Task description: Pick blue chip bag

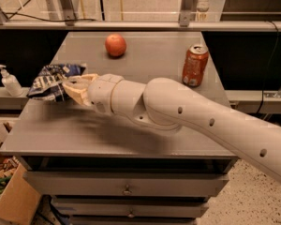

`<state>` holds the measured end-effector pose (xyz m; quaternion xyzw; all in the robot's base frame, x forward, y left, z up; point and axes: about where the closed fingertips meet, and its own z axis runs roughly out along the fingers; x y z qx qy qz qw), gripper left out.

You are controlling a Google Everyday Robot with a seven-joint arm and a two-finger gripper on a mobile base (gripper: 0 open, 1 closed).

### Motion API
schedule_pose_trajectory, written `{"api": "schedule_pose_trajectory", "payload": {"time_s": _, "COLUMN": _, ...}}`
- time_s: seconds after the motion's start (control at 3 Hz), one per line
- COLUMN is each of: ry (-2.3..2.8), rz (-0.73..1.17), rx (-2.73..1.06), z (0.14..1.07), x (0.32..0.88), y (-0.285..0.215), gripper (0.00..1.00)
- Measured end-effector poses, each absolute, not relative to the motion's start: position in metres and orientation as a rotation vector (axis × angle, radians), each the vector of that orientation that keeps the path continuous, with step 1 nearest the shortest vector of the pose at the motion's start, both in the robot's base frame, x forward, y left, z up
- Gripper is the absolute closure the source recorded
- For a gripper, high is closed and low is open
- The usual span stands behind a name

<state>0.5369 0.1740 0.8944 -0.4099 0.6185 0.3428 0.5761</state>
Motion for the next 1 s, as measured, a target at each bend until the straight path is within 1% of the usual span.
{"api": "schedule_pose_trajectory", "payload": {"time_s": 0.33, "ry": 1.337, "rz": 0.871, "rx": -0.888, "z": 0.931, "x": 0.530, "y": 0.176, "gripper": 1.00}}
{"api": "schedule_pose_trajectory", "payload": {"time_s": 0.67, "ry": 1.224, "rz": 0.874, "rx": -0.843, "z": 0.977, "x": 0.521, "y": 0.166, "gripper": 1.00}}
{"api": "schedule_pose_trajectory", "payload": {"time_s": 1.0, "ry": 1.224, "rz": 0.874, "rx": -0.843, "z": 0.977, "x": 0.520, "y": 0.166, "gripper": 1.00}}
